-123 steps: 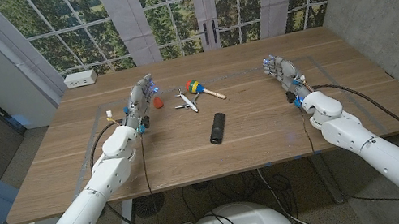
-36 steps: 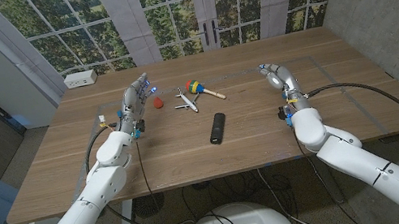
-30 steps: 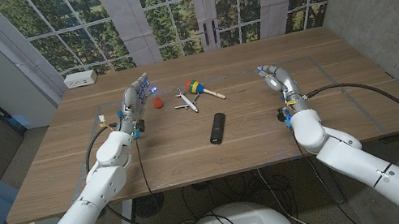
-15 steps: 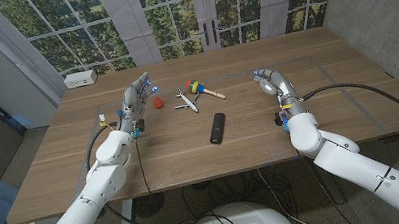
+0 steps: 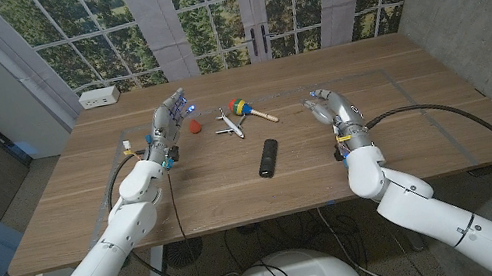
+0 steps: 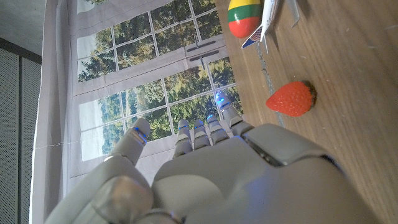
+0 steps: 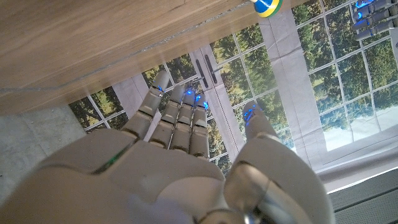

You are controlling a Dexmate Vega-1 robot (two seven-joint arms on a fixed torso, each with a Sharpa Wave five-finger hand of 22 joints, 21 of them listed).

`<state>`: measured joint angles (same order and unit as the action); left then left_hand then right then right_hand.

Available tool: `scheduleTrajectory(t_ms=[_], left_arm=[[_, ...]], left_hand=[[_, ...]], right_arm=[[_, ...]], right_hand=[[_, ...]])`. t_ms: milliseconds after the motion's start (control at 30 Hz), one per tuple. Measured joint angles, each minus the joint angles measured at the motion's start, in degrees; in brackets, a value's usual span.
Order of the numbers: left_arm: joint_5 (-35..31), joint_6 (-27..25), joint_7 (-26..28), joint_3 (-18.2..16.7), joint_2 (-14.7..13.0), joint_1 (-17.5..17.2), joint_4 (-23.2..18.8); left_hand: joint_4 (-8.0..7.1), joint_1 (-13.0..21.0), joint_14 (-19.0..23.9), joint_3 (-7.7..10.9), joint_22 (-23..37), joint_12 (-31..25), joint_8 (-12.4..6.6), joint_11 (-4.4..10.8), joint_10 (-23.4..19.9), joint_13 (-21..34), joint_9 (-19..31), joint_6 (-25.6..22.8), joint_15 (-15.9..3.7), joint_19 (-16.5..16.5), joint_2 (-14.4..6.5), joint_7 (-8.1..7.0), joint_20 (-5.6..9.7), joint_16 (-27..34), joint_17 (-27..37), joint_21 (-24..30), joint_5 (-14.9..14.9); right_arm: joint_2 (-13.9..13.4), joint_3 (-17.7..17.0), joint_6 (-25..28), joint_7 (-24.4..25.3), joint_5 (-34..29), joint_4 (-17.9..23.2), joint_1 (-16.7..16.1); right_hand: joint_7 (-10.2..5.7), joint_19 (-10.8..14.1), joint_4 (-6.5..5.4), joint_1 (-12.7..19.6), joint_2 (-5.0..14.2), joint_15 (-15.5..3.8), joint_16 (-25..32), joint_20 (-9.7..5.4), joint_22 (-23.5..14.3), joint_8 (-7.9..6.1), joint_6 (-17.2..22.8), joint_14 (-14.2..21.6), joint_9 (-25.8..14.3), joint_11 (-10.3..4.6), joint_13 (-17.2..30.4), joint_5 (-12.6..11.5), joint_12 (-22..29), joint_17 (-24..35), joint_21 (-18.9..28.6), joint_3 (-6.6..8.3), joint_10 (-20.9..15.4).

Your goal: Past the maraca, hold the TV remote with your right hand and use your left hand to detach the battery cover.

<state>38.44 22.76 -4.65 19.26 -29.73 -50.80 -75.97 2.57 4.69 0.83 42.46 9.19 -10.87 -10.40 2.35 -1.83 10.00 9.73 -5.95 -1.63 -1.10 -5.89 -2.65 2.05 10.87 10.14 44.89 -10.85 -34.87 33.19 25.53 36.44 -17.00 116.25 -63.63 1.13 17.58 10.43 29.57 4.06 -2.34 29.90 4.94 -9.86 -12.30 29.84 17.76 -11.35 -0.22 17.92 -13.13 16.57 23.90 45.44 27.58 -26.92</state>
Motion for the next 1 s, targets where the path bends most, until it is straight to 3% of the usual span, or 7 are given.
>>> scheduleTrajectory(t_ms=[100, 300, 500, 700, 767, 1000], left_arm=[[0.08, 0.23, -0.24, 0.01, 0.13, 0.08, 0.29], [0.27, 0.67, -0.75, 0.03, 0.39, 0.23, 0.86], [0.40, 0.96, -1.09, 0.04, 0.49, 0.30, 1.17], [0.57, 1.28, -1.42, 0.04, 0.53, 0.30, 1.34], [0.65, 1.41, -1.58, 0.03, 0.55, 0.30, 1.42], [0.99, 1.88, -2.12, -0.13, 0.61, 0.01, 1.50]], left_hand=[[0.23, 0.00, 0.23, 0.23, 0.00, 0.00, 0.00, 0.05, -0.05, 0.00, 0.00, 0.00, -0.23, 0.00, 0.00, 0.00, 0.00, 0.00, 0.00, 0.00, 0.00], [0.47, 0.00, 0.22, -0.01, 0.00, 0.00, 0.00, 0.21, -0.21, 0.00, 0.00, 0.00, -0.22, 0.21, 0.00, 0.00, -0.20, 0.00, 0.00, 0.00, 0.00], [0.47, 0.00, 0.22, -0.01, 0.00, 0.00, 0.00, 0.21, -0.21, 0.00, 0.00, 0.00, -0.22, 0.31, 0.00, 0.00, -0.31, 0.00, 0.01, -0.43, 0.00], [0.47, 0.00, 0.21, -0.01, 0.00, 0.00, 0.00, 0.21, -0.21, 0.00, 0.00, 0.01, -0.21, 0.31, 0.00, 0.00, -0.31, 0.00, 0.01, -0.43, 0.00], [0.49, 0.00, 0.21, -0.03, 0.00, 0.00, 0.00, 0.21, -0.21, 0.00, 0.00, 0.01, -0.22, 0.31, 0.00, 0.00, -0.31, 0.00, 0.01, -0.43, 0.00], [0.71, 0.00, 0.21, -0.25, 0.00, 0.00, 0.00, 0.21, -0.21, 0.00, 0.00, 0.01, -0.21, 0.31, 0.00, 0.00, -0.31, 0.00, 0.01, -0.88, 0.00]], right_arm=[[0.19, 0.94, 1.53, 0.47, -1.72, 0.55, 0.07], [0.32, 2.73, 4.72, 0.80, -5.25, 1.81, 0.11], [0.28, 4.07, 7.16, 0.44, -7.92, 2.86, 0.11], [0.29, 5.45, 9.07, 0.13, -10.19, 3.56, 0.04], [0.34, 5.85, 10.00, 0.05, -11.44, 3.73, 0.02], [1.02, 7.69, 13.08, -0.29, -14.91, 4.45, -0.04]], right_hand=[[-0.23, 0.00, -0.24, 0.97, -0.97, -0.02, 0.35, 0.00, 0.00, -0.27, 0.25, 0.79, 0.00, -0.51, 0.12, 0.05, 0.45, 0.07, 0.00, -0.24, -0.51], [-0.04, 0.00, -0.57, 0.96, -0.99, -0.02, 0.66, 0.00, -0.06, -0.81, 1.54, 1.41, 0.00, -1.10, 0.65, 0.49, 1.29, 0.39, -0.25, -1.04, -1.76], [-0.19, 0.00, -0.77, 0.09, -2.63, -0.02, 1.04, -0.01, -0.16, -1.24, 2.53, 1.41, -0.26, -1.93, 1.35, 1.65, 1.89, 0.69, -0.63, -2.34, -2.58], [-0.87, 0.00, -0.88, -0.19, -6.35, -0.11, 1.29, -0.01, -0.16, -2.41, 3.97, 2.14, -0.97, -3.08, 2.63, 2.33, 3.11, 1.14, -1.57, -4.38, -4.54], [-1.09, 0.00, -0.96, 0.00, -6.95, -0.11, 1.54, -0.01, -0.16, -3.12, 4.77, 2.13, -1.40, -3.82, 3.40, 2.33, 3.87, 1.44, -1.90, -5.05, -5.28], [-2.07, -0.95, -1.12, -0.03, -9.32, -0.02, 1.99, 0.09, -0.15, -4.57, 5.78, 2.84, -2.32, -4.08, 5.10, 1.61, 5.11, 2.25, -2.88, -6.48, -6.16]])
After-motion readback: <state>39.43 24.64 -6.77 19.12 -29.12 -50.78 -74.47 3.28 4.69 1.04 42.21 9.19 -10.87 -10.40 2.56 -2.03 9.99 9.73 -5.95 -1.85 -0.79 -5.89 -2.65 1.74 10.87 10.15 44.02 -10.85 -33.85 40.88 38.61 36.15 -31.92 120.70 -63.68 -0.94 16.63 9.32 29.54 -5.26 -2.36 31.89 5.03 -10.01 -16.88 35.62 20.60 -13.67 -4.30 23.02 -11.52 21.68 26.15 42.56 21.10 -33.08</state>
